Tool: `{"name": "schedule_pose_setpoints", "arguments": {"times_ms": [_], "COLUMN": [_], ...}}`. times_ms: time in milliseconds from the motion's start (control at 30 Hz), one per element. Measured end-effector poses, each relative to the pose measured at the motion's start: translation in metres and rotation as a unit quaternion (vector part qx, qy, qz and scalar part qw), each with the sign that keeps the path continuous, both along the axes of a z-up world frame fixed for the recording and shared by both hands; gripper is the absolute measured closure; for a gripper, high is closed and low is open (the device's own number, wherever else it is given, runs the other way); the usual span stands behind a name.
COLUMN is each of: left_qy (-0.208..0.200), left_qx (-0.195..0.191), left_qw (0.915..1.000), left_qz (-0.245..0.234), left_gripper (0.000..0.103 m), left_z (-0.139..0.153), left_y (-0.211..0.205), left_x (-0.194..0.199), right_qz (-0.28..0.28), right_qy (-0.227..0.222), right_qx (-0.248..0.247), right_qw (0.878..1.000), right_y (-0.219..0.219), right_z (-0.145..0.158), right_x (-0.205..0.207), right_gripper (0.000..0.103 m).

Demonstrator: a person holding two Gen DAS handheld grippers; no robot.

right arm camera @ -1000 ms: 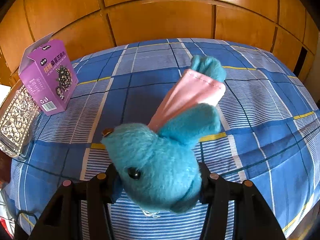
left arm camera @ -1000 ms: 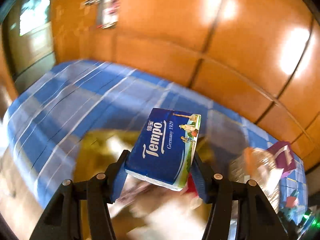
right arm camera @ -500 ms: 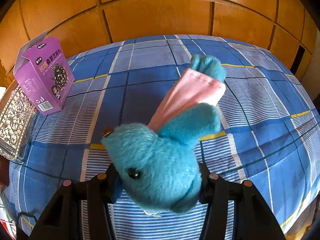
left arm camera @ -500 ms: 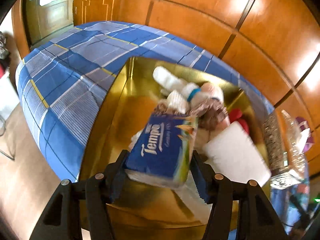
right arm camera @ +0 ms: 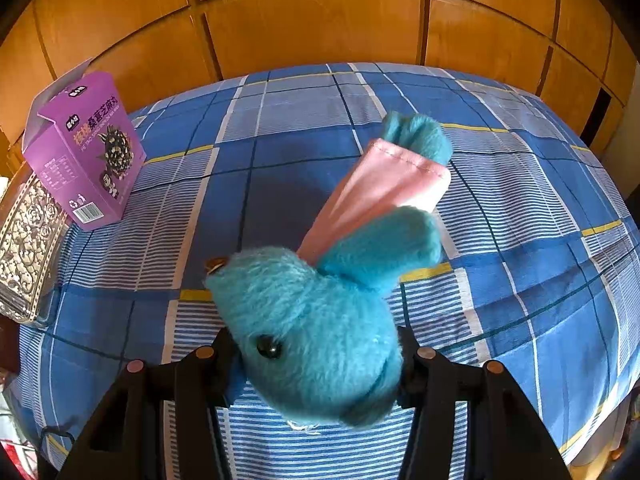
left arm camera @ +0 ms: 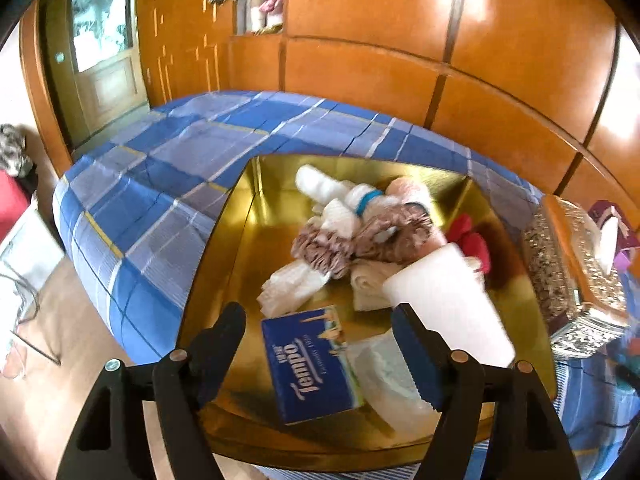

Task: Organize soft objects
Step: 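Open the left gripper to drop the tissue packet into the tray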

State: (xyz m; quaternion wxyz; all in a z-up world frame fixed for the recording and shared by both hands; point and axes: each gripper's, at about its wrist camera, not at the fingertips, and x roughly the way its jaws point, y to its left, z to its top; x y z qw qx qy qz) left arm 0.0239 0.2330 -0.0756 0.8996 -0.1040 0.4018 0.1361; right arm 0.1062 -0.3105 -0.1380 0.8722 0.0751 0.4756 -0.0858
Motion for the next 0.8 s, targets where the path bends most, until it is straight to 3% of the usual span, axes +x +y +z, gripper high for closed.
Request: {"name": "schedule_pose_setpoints", "arguments": {"times_ms": [200, 333, 800], "left_qy": [-0.024, -0.031, -0.043], "left_qx": [0.031, 0.032, 0.039], "left_qw": [0.9989, 0.9982, 0.9949], "left_qz": [-0.027, -0.040, -0.082], "left_gripper": [0.025, 0.025, 0.025], "left_z": [0.019, 0.025, 0.032], "left_y": [-0.017, -0.023, -0.045], "left_x": [-0.004, -0.006, -0.007], "right_qz": [0.005, 0.006, 0.077], "right_qy": [0.018, 0.012, -0.043], "right_qx": [-0.004, -0.004, -0.051], "right_qw": [1.000, 1.000, 0.995], "right_y": [0.001, 0.002, 0.056], "right_z": [0.006, 0.018, 0.099], "right_x": [0.015, 0.031, 0.099], "right_gripper": [0.053, 0.054, 0.054]}}
